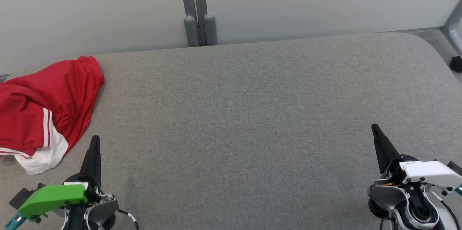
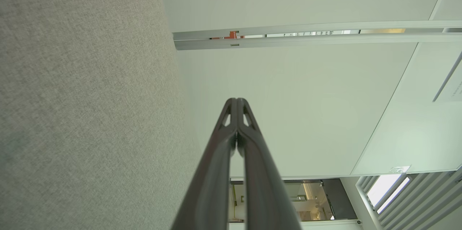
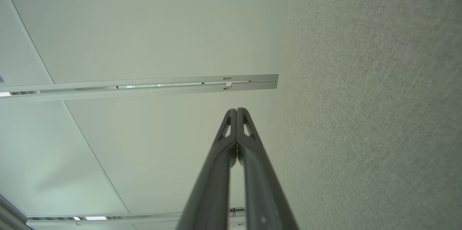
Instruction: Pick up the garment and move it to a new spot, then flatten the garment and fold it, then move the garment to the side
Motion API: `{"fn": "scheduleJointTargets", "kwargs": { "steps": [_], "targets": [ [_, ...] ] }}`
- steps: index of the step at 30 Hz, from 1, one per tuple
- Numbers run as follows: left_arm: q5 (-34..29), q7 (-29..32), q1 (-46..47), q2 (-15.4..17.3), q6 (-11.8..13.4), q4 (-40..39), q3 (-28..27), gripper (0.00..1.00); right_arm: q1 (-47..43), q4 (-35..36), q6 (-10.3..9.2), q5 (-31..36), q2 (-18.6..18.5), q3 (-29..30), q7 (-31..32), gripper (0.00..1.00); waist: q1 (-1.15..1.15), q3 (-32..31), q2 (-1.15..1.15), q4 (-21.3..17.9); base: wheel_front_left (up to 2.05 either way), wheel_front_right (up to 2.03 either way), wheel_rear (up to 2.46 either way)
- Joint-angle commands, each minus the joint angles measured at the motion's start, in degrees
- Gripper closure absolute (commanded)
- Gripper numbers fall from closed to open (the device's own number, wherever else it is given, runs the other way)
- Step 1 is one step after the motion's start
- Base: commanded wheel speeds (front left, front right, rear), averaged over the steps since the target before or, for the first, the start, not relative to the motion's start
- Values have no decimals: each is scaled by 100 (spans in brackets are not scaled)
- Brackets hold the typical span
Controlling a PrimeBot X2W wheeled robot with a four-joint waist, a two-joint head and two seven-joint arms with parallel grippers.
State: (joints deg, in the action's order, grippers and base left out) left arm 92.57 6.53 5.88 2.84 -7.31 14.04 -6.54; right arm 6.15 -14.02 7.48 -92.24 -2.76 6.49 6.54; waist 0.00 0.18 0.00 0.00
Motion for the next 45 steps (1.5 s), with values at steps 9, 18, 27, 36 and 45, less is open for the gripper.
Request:
{"fn": "scheduleJointTargets", "kwargs": {
  "steps": [9, 18, 27, 36, 45],
  "targets": [
    [-31, 13, 82, 11, -36, -9, -5, 100, 33, -7, 2, -36, -24, 5, 15, 100, 0, 0, 0, 0, 0, 0, 0],
    [-1, -15, -129, -42, 21, 167, 27, 0, -133, -150, -1, 7, 47, -12, -10, 0, 0, 1, 0, 0, 0, 0, 0],
    [-158, -280, -109, -34, 15, 175, 297, 0, -223, -21, -1, 299, 10, -129, -276, 0, 0, 9, 0, 7, 0, 0, 0],
    [-1132, -511, -58, -27, 10, 205, 443, 0, -275, 258, 0, 1493, -172, -284, -508, 0, 0, 13, 0, 13, 0, 0, 0],
    [-2617, -728, -17, -19, 96, 190, 594, 0, -331, 410, 0, 2791, -314, -446, -725, 0, 0, 7, 0, 8, 0, 0, 0]
  ]
}}
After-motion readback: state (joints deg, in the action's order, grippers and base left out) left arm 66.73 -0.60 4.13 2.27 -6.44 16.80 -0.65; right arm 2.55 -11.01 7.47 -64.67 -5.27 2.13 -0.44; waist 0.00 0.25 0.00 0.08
